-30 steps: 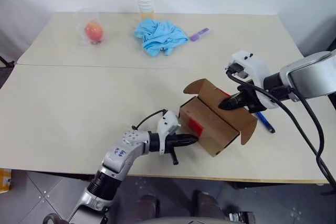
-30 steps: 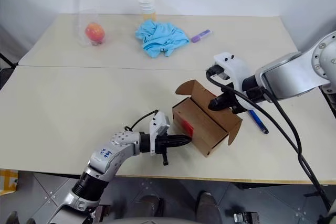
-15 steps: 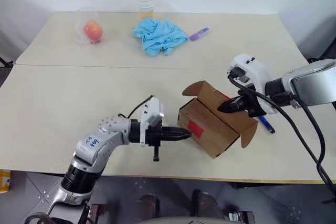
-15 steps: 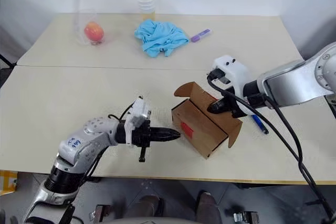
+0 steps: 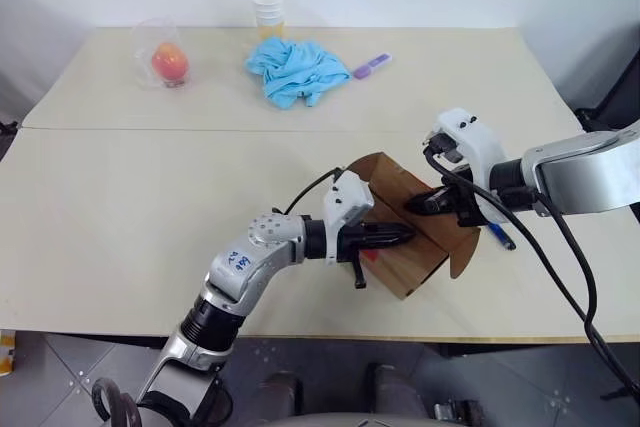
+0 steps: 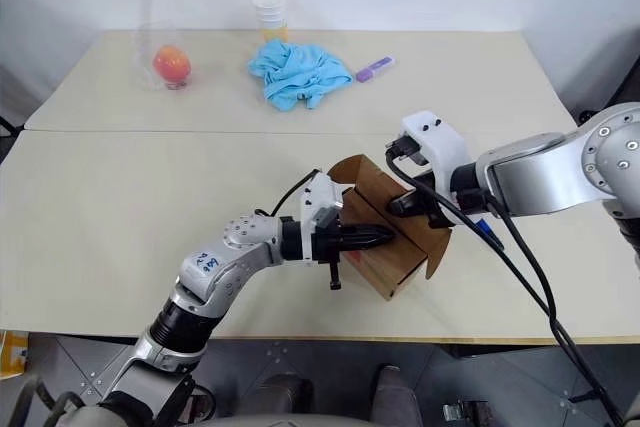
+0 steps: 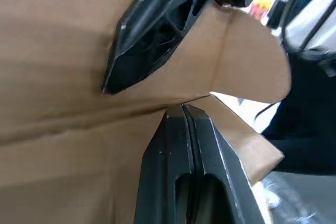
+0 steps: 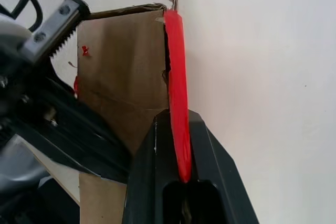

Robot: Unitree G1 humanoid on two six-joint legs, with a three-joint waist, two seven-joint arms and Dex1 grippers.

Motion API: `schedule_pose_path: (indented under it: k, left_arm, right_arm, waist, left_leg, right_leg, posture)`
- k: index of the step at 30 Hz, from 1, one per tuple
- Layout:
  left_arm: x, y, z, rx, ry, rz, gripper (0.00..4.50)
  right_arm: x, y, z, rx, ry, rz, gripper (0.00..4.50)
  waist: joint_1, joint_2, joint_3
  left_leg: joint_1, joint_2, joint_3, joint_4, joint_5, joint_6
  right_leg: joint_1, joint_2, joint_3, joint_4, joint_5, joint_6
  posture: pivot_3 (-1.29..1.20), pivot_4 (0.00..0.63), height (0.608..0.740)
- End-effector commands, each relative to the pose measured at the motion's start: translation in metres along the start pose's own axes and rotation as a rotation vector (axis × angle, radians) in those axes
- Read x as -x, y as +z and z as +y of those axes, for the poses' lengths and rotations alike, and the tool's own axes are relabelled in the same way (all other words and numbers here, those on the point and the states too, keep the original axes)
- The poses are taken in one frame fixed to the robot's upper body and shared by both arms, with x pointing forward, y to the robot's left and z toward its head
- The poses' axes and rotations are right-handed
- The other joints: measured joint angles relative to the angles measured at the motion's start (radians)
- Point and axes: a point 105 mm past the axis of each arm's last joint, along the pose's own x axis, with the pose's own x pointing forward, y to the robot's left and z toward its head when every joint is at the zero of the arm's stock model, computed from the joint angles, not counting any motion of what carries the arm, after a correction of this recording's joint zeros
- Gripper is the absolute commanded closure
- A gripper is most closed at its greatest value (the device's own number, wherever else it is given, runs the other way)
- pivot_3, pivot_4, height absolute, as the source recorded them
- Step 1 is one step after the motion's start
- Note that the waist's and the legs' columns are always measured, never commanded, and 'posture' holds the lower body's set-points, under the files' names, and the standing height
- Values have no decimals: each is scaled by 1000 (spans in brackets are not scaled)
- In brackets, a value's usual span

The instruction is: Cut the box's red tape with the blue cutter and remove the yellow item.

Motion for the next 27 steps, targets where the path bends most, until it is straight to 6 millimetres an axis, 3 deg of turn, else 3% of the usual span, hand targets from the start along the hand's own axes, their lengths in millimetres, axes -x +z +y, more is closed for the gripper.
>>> schedule_pose_path:
  k: [1,10,14,19,27]
  left_arm:
    - [4,-31,-2,44,2,128,4500]
    - [30,-54,0,93,48,198,4500]
    - [38,-57,0,97,60,200,4500]
    - [57,-46,9,77,135,139,4500]
    - [80,-50,13,100,219,140,4500]
  right_arm:
    - [0,-8,-8,-32,-25,23,4479]
    - [22,0,-47,-96,-129,14,4479]
    - [25,-5,-51,-79,-129,54,4479]
    - [25,-11,-59,-79,-138,96,4479]
    - [17,-13,-56,-67,-99,93,4479]
  waist:
    - [1,-1,-1]
    - [0,0,-2]
    - [5,0,-3]
    - [10,1,-3]
    - [10,1,-3]
  left_leg:
    - [0,0,0,0,0,0]
    - [0,1,-1,0,0,0]
    - [0,1,-1,0,0,0]
    - [1,0,0,0,1,0]
    - [1,0,0,0,2,-1]
  right_leg:
    - [0,0,0,0,0,0]
    - [0,0,0,-1,0,0]
    - [0,0,0,-2,0,0]
    - [1,-1,1,-1,0,-1]
    - [0,-1,1,0,0,-1]
  posture:
    - [0,150,740]
    - [0,150,740]
    - [0,150,740]
    - [0,150,740]
    - [0,150,740]
